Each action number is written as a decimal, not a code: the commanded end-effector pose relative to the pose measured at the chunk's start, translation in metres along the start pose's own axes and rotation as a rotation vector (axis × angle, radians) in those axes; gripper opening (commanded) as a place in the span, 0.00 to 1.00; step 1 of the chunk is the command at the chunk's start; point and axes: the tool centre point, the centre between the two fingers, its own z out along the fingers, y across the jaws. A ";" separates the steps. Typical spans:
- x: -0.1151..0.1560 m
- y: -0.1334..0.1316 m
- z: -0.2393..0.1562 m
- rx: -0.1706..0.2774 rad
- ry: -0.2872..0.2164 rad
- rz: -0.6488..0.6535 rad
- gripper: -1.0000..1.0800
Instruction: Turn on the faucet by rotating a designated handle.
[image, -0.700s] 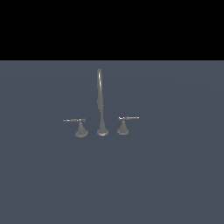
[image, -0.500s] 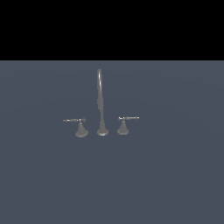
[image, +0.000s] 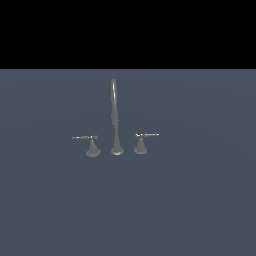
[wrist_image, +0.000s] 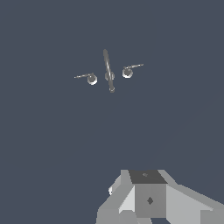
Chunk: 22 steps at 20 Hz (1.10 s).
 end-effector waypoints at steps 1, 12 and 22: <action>0.001 -0.007 0.010 -0.001 0.000 0.032 0.00; 0.017 -0.051 0.075 -0.009 0.000 0.244 0.00; 0.042 -0.091 0.139 -0.015 0.000 0.453 0.00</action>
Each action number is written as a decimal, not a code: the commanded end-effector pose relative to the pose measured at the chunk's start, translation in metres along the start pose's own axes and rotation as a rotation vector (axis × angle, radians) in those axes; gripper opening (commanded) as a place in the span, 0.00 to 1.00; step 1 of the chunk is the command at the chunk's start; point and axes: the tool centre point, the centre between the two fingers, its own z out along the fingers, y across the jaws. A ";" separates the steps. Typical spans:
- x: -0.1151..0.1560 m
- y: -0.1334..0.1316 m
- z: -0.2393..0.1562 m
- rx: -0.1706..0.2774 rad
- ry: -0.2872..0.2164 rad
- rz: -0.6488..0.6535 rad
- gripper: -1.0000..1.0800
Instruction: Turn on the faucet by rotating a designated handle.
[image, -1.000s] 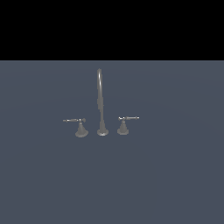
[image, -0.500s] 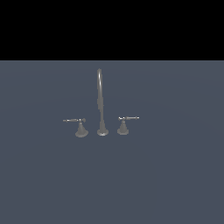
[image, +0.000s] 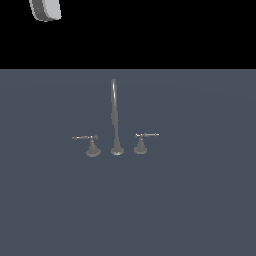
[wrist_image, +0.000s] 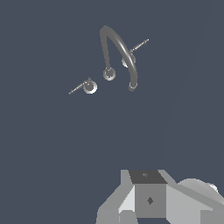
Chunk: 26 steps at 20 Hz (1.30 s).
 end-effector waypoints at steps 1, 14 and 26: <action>0.002 -0.012 0.016 -0.001 0.000 0.053 0.00; 0.025 -0.067 0.093 -0.005 -0.003 0.304 0.00; 0.052 -0.103 0.151 -0.009 -0.004 0.492 0.00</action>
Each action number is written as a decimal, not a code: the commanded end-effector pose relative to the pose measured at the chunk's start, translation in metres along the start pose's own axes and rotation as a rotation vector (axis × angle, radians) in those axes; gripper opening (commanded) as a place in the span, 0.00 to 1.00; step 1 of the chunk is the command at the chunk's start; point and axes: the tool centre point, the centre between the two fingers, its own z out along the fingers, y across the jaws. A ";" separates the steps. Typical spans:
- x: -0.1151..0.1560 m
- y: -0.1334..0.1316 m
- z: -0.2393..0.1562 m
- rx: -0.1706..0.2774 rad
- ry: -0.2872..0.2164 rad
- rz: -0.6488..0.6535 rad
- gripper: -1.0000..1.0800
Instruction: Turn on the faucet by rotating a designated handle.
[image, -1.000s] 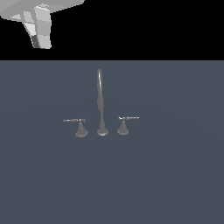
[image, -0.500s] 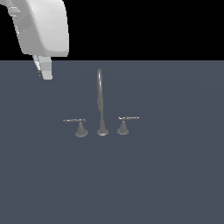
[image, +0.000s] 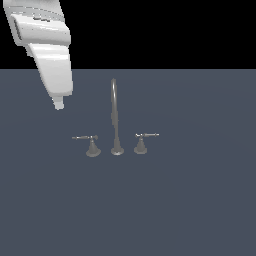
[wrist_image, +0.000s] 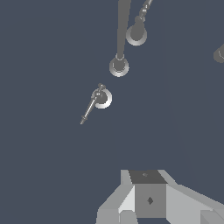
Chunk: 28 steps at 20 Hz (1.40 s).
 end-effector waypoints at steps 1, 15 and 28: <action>0.002 -0.009 0.011 0.000 0.000 0.037 0.00; 0.024 -0.054 0.077 -0.011 0.007 0.249 0.00; 0.056 -0.092 0.138 -0.023 0.016 0.452 0.00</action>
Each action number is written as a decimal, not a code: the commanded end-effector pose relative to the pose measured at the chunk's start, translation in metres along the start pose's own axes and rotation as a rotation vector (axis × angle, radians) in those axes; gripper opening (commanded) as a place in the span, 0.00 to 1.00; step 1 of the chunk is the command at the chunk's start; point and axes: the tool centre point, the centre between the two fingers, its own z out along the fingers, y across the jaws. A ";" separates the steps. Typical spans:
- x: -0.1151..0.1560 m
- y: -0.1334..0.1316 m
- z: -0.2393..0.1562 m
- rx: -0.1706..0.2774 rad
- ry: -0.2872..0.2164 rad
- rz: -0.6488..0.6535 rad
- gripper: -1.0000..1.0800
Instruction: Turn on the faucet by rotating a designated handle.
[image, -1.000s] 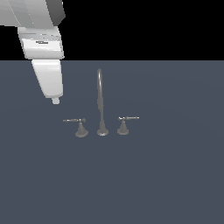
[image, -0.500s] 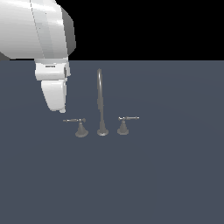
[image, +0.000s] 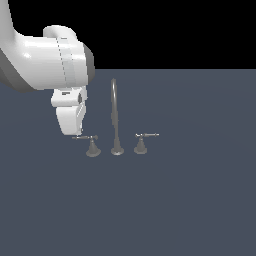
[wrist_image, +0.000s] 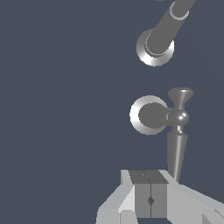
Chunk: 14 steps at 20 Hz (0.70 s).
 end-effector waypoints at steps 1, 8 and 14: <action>0.003 -0.006 0.011 -0.006 0.001 0.032 0.00; 0.007 -0.017 0.024 -0.008 0.001 0.078 0.00; 0.007 -0.017 0.023 -0.008 -0.001 0.079 0.00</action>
